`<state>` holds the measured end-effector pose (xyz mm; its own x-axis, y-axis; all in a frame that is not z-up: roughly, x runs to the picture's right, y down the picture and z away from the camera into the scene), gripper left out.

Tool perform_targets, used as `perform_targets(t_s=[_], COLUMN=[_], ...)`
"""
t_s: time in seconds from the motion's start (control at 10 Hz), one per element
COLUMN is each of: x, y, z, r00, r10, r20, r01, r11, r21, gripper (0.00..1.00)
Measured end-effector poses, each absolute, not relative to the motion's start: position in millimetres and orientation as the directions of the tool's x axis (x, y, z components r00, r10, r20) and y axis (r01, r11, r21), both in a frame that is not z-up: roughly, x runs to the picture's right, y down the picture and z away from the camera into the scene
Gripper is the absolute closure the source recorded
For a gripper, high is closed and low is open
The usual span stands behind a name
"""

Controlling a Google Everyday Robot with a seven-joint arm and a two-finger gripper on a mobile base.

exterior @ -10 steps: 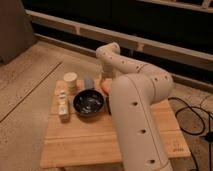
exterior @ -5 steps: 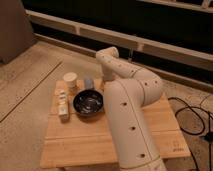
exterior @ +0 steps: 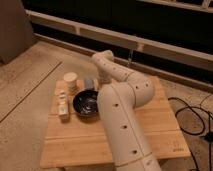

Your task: Place the pepper on the white sponge

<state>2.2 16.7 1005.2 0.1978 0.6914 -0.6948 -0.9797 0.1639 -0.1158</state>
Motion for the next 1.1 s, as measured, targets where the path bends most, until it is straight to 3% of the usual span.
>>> perform_targets(t_s=[0.4, 0.5, 0.6, 1.1], x=[10.3, 14.6, 16.5, -11.2], y=[12.5, 11.6, 9.5, -73.5], z=[1007.8, 1007.6, 1007.4, 980.9], r00=[0.196, 0.184, 0.176, 0.233], r10=[0.692, 0.694, 0.699, 0.812], r20=[-0.694, -0.696, -0.693, -0.535], r01=[-0.979, -0.981, -0.982, -0.973], r11=[0.178, 0.173, 0.168, 0.197], r21=[-0.099, -0.086, -0.080, -0.124], gripper=[0.79, 0.93, 0.99, 1.00])
